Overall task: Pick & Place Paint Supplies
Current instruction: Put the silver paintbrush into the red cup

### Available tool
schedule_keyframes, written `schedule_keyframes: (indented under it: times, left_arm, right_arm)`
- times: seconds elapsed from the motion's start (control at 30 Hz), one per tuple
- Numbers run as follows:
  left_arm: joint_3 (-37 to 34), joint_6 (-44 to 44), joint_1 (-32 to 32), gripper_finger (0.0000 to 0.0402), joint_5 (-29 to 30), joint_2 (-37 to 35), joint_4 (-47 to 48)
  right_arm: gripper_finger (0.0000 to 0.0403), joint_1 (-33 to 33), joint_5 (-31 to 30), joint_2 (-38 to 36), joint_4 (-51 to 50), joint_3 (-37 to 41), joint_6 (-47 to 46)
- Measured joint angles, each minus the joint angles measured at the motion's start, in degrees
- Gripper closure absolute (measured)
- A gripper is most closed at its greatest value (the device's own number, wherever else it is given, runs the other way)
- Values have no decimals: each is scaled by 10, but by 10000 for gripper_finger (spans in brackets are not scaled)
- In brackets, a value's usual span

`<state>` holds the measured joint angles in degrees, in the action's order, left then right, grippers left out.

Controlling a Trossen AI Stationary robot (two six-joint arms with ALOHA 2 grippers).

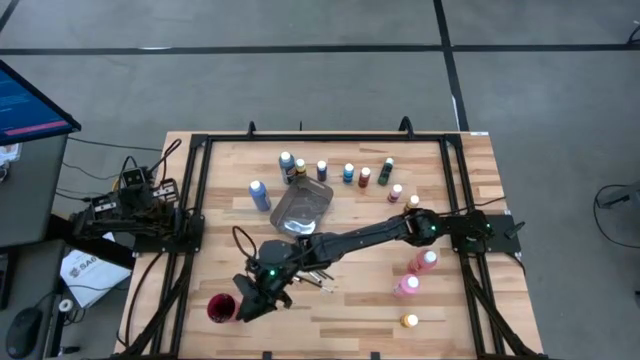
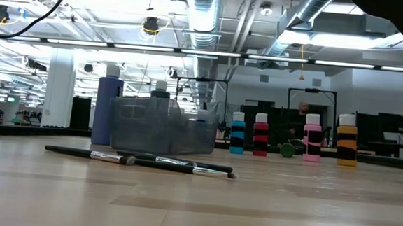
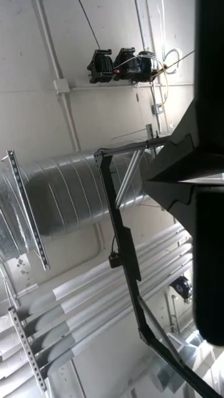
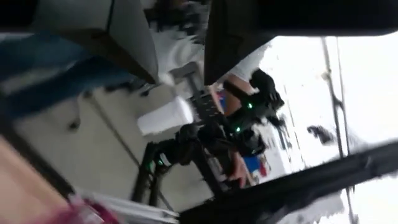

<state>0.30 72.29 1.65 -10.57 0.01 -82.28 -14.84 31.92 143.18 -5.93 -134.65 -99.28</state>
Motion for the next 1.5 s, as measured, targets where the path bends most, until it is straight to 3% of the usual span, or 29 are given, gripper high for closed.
schedule_keyframes:
  times: [0.13, 0.33, 0.53, 0.7, 0.93, 1.1, 1.5]
  left_arm:
    - [0, 0, 0, 399, 0, 0, 0]
    - [0, 0, 0, 399, 0, 0, 0]
    - [0, 0, 0, 399, 0, 0, 0]
    - [0, 0, 0, 399, 0, 0, 0]
    - [0, 0, 0, 399, 0, 0, 0]
    - [0, 0, 4, 399, 0, 0, 0]
    - [0, 0, 7, 399, 0, 0, 2]
  right_arm:
    - [267, 10, -10, -24, -86, -1, 169]
    - [279, 21, -72, -55, -361, -1, 468]
    - [284, 4, -227, -81, -640, -1, 662]
    - [271, -14, -365, -74, -765, -1, 695]
    - [206, -19, -318, -20, -770, -1, 667]
    - [167, -36, -320, 11, -754, -1, 683]
    - [189, -74, -333, 15, -731, 14, 686]
